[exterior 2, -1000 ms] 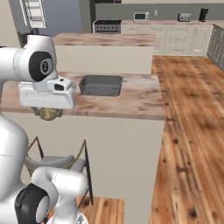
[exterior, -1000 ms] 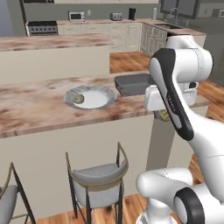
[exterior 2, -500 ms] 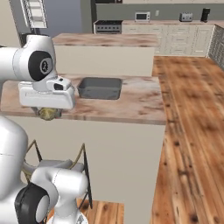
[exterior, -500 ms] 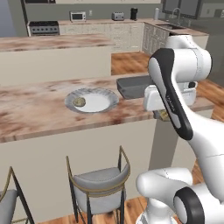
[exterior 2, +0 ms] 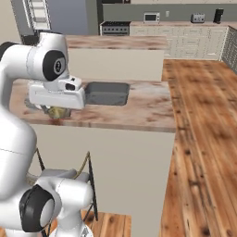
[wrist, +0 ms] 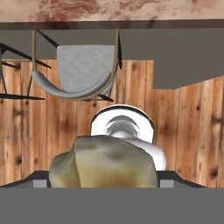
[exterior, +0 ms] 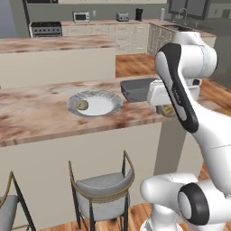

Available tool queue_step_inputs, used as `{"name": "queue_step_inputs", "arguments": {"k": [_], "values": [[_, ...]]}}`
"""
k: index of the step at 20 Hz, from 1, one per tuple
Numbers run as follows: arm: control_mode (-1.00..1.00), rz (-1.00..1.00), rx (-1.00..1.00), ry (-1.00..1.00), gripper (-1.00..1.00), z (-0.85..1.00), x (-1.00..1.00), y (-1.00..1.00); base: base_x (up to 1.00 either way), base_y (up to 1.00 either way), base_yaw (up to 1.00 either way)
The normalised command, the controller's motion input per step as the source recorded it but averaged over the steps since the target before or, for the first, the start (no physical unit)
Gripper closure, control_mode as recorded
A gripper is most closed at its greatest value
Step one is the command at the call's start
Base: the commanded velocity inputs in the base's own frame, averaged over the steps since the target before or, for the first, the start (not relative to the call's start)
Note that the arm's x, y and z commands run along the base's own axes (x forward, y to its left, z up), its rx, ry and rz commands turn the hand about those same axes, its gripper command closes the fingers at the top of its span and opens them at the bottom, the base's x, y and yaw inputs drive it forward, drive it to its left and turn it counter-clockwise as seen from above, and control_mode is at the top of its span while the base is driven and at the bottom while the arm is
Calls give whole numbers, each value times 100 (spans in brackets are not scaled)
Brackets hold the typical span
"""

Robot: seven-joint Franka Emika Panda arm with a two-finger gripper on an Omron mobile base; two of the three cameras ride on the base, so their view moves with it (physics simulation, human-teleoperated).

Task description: Place two dumplings into each of the tupperware containers and then place the containers in the fridge.

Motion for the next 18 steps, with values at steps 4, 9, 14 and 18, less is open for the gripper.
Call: {"name": "queue_step_inputs", "arguments": {"k": [4,9,14,18], "values": [[-100,-1,12,0,100,48,100,0,0,0,0],[-100,0,10,0,100,31,95,-10,0,0,0],[-100,-4,-3,0,100,3,68,-3,0,0,0],[-100,-5,-7,0,100,0,75,-1,0,0,0]]}}
